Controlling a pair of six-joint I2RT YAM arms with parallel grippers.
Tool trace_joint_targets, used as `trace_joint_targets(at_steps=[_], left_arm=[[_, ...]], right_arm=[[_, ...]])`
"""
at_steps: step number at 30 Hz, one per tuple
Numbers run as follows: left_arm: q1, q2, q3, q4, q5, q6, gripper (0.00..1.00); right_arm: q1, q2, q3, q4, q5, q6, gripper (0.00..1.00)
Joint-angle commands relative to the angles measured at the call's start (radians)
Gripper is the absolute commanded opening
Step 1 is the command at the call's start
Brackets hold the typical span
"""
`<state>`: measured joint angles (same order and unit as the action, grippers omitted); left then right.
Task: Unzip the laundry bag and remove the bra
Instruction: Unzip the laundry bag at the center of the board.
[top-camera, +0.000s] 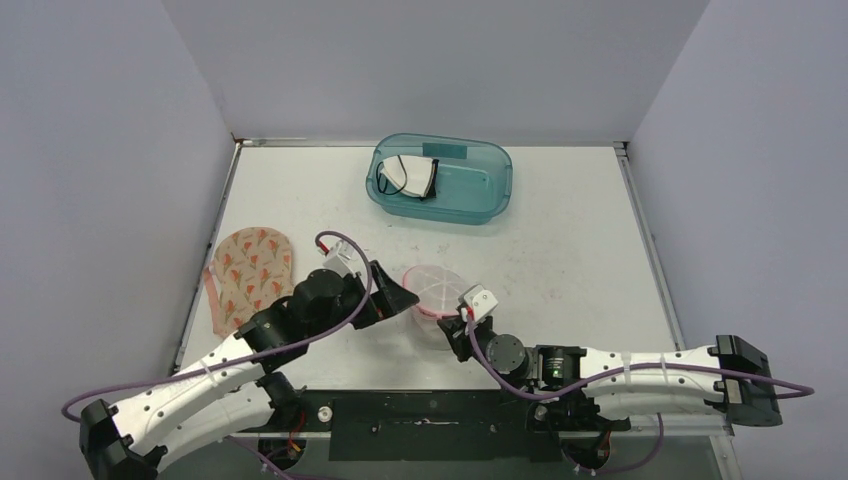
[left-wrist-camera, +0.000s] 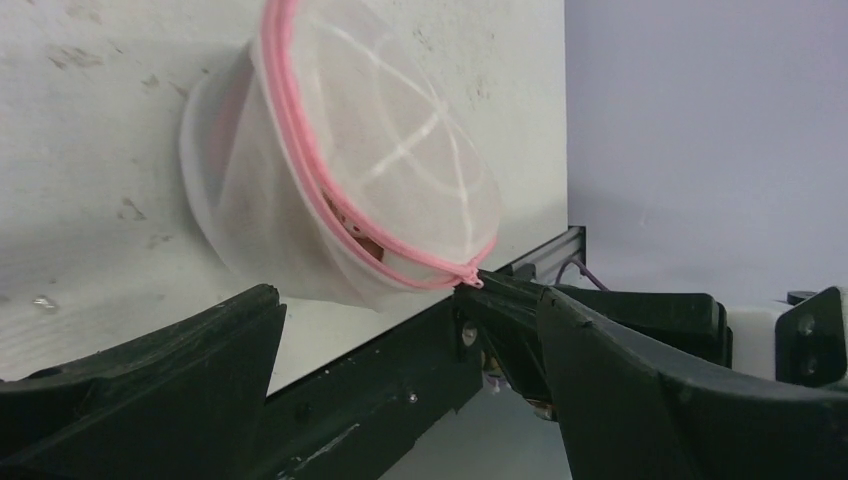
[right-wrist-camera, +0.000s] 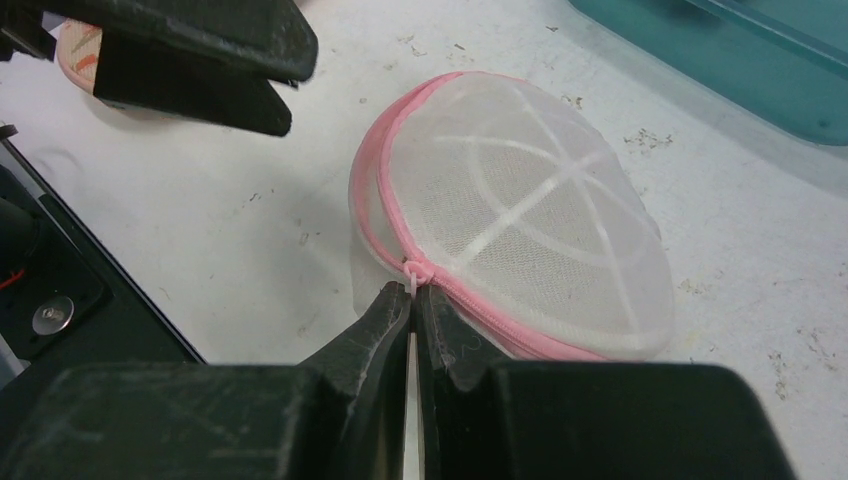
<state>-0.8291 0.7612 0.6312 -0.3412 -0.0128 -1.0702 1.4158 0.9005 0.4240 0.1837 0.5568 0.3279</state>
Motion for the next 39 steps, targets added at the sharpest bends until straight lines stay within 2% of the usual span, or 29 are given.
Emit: trace_joint_targets(at_steps=[1,6,7,13,22,29,39], left_arm=[[-0.104,0.056,-0.047,0.206,-0.121,-0.163,0.96],[-0.113,0.189,-0.035,0.367,-0.115,-0.190,1.00],[-0.112,0.212,-0.032,0.392,-0.105,-0.197,0.95],[-0.111,0.298,-0.020,0.458,-0.073,-0.214,0.82],[-0.101,0.319,-0.053,0.509,-0.086,-0.218,0.40],[-0.081,0.319,-0.072,0.516,-0.090,-0.213,0.00],[-0.017,0.262,-0.116,0.502,-0.074,-0.213,0.00]], right_arm=[[0.009,0.022,0.020,0.068,-0.023,-0.007,0.05],[0.009,0.033,0.019,0.066,-0.034,-0.005,0.05],[0.009,0.030,0.017,0.065,-0.032,-0.002,0.05],[0.010,0.013,-0.004,0.064,-0.026,0.008,0.05],[0.012,-0.005,-0.013,0.058,-0.019,0.011,0.05],[0.011,-0.046,-0.017,0.019,-0.004,0.018,0.05],[0.011,-0.119,-0.039,-0.091,0.076,0.058,0.05]])
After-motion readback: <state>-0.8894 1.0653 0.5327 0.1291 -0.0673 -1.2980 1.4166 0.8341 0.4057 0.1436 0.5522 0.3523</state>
